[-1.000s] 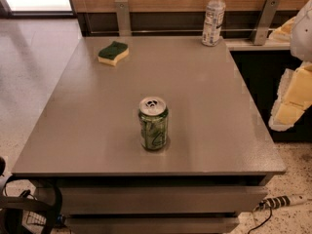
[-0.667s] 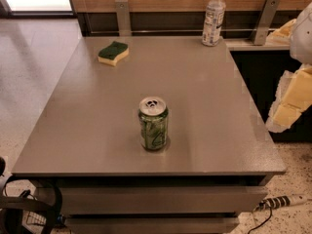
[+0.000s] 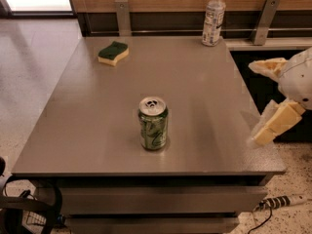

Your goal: Move green can near sponge

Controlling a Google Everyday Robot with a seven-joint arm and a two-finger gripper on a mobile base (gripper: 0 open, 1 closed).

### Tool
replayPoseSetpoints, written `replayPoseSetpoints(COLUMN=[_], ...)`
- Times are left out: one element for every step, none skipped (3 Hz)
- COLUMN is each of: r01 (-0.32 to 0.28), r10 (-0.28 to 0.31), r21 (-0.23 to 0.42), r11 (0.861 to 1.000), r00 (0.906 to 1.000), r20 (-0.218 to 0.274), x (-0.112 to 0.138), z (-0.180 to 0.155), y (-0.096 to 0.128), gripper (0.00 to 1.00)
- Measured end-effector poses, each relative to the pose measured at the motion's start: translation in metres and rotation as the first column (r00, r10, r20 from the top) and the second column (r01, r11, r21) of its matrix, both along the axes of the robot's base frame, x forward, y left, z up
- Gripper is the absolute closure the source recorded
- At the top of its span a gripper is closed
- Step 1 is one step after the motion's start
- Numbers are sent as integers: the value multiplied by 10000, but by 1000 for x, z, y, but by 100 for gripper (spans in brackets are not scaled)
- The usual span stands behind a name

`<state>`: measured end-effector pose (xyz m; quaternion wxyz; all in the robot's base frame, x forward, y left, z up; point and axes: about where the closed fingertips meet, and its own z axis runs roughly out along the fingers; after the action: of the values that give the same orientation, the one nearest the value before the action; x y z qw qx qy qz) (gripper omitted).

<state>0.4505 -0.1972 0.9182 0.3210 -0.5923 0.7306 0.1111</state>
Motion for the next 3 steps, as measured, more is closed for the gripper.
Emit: replayPoseSetpoints(r01=[-711,-1347,-1528], r10=[638,1206,1423], r21=[2184,4178,5417], r11=[9733,8985,8266], r00=[9971,9909,9879], r20=[405,601,615], x=[0,-9,-18], z=[-14,0,20], y=[33,71,108], gripper=[0,0,0])
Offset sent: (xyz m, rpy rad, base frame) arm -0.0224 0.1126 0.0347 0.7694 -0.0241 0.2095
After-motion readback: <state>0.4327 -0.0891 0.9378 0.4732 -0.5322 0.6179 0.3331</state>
